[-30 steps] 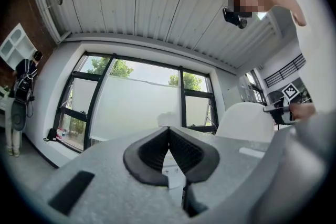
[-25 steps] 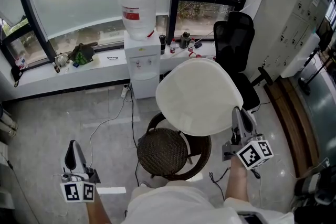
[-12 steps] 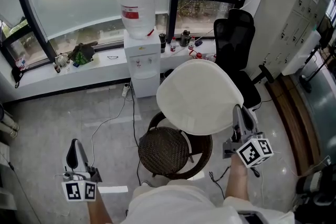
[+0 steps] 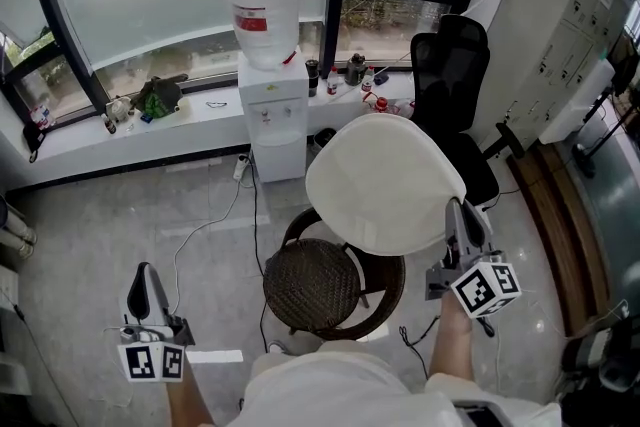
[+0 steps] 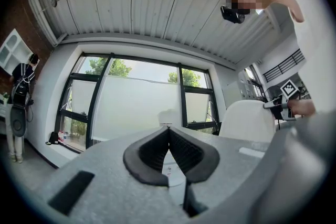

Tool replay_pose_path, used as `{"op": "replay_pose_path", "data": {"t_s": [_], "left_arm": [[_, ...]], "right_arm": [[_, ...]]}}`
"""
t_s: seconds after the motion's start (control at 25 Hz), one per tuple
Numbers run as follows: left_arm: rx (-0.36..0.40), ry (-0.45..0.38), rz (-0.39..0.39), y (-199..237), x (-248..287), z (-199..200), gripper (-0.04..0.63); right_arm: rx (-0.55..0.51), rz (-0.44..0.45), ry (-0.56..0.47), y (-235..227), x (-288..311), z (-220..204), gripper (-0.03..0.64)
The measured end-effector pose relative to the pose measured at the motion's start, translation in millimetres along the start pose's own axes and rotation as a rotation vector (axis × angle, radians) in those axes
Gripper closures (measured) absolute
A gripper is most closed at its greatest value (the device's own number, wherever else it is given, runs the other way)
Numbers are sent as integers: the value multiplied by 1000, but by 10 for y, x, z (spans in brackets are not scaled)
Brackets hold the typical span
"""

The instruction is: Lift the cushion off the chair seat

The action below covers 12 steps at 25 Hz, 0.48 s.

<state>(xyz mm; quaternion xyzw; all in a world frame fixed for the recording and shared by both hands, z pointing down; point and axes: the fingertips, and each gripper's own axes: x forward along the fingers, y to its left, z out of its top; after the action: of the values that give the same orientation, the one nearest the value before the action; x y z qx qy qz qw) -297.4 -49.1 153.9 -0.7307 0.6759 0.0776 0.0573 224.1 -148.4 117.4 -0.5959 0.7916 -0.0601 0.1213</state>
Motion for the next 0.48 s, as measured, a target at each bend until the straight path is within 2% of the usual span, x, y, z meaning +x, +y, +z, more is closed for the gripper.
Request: {"op": "replay_pose_path", "data": {"t_s": [0.48], "left_arm": [[2,-8,25,48,-25,14,580]], "right_arm": [[-25,24,-9,81,133,32,583]]}}
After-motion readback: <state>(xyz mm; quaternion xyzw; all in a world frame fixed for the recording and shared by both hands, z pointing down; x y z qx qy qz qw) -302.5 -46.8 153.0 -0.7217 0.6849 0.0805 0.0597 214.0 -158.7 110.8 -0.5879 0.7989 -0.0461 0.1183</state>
